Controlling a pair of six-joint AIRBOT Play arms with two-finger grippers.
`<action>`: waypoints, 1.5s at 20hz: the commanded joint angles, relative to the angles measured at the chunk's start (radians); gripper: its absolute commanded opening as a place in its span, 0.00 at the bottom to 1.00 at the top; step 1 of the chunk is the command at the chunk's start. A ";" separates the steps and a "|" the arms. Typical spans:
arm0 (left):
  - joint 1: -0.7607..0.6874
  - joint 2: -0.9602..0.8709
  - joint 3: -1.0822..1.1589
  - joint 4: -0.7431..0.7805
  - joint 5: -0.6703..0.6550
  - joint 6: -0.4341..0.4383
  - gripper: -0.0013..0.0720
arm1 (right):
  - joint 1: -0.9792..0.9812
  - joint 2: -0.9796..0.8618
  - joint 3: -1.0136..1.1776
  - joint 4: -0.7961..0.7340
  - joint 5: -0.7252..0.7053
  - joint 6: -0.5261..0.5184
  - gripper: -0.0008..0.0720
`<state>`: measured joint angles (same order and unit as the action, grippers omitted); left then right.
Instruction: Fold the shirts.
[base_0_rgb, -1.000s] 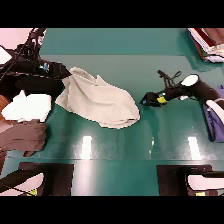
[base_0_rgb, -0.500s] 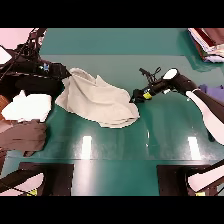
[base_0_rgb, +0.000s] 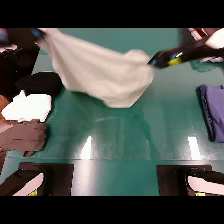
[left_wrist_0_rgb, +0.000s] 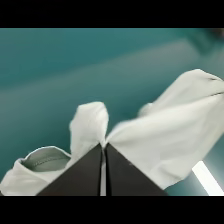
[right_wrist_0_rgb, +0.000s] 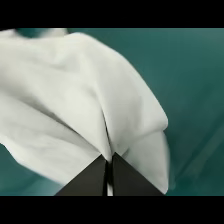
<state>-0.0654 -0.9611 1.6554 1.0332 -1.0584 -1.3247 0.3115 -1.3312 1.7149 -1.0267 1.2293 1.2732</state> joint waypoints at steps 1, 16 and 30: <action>0.000 0.114 0.191 -0.017 0.010 -0.023 0.05 | -0.039 0.204 0.144 -0.103 0.011 0.021 0.04; 0.000 -0.043 0.119 0.003 -0.199 -0.090 0.05 | -0.035 0.153 0.204 -0.256 0.179 0.159 0.04; 0.001 -0.496 -0.299 0.221 0.210 -0.125 0.49 | 0.021 -0.519 0.203 -0.096 0.068 0.158 0.20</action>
<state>-0.0650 -1.4128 1.3701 1.2419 -0.9241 -1.4227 0.3336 -1.7924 1.9175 -1.2072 1.3533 1.4311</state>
